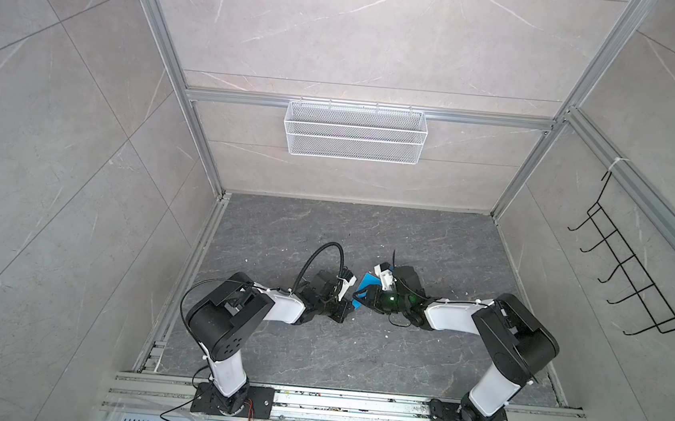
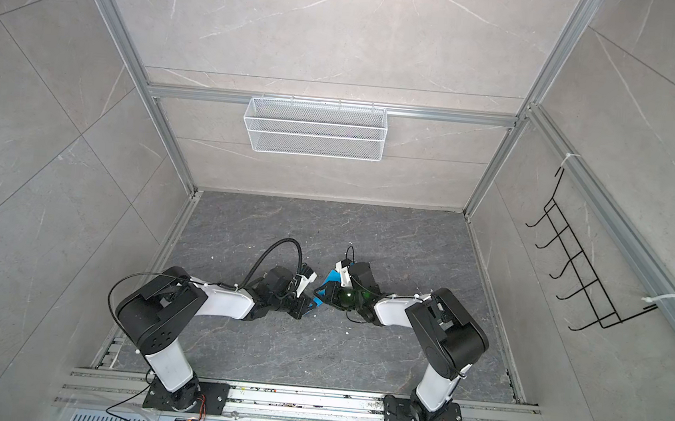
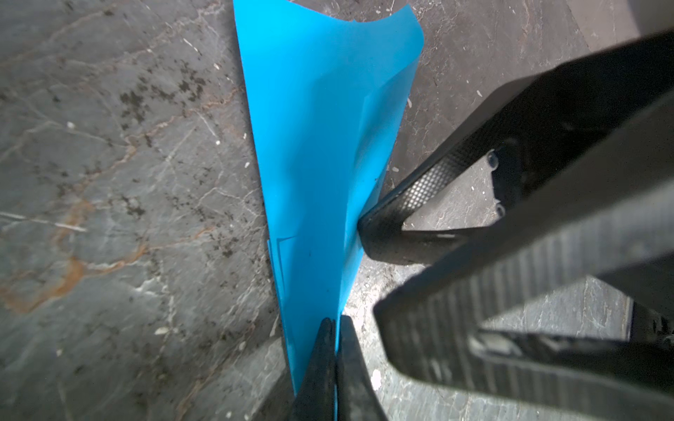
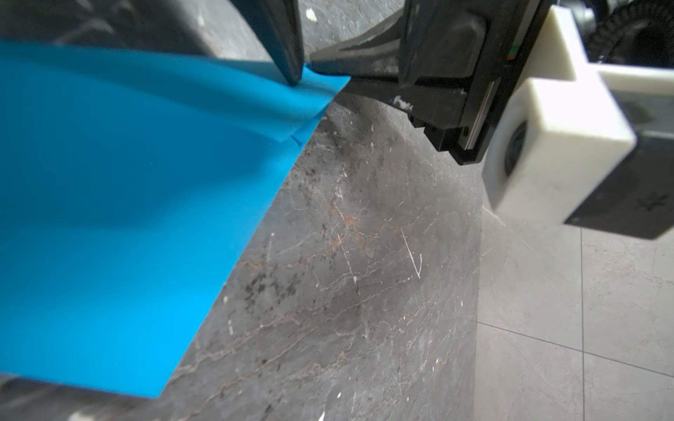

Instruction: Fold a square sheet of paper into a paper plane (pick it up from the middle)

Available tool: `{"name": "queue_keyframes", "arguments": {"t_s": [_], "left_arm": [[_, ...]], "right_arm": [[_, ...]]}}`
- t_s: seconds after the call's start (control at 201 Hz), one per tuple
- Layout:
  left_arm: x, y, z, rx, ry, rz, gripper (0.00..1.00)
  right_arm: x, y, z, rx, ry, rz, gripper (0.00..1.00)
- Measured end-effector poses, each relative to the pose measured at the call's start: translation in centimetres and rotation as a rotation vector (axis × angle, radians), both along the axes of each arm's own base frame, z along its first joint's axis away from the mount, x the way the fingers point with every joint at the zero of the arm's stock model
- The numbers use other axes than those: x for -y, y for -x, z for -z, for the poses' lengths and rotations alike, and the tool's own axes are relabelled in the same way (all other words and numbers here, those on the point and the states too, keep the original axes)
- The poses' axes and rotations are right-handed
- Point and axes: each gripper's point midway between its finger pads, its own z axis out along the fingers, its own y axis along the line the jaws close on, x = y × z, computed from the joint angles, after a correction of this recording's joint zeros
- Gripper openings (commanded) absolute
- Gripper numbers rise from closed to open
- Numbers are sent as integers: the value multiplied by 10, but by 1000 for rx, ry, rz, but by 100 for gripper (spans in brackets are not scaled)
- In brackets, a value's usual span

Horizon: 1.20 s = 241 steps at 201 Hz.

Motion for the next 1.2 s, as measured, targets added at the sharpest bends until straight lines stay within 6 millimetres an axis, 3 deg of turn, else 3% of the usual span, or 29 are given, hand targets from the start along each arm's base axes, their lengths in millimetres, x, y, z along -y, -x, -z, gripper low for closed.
{"name": "queue_keyframes", "arguments": {"t_s": [0.219, 0.777, 0.996, 1.2], "left_arm": [[1, 0, 0, -11, 6, -3, 5], [4, 1, -4, -74, 35, -22, 23], [1, 2, -4, -115, 44, -45, 23], [-3, 2, -3, -146, 50, -63, 12]], "right_arm": [[-3, -2, 5, -2, -14, -1, 43], [-2, -3, 13, -25, -8, 13, 42], [-2, -3, 13, -28, -8, 15, 42], [-2, -3, 14, -29, -8, 19, 41]]}}
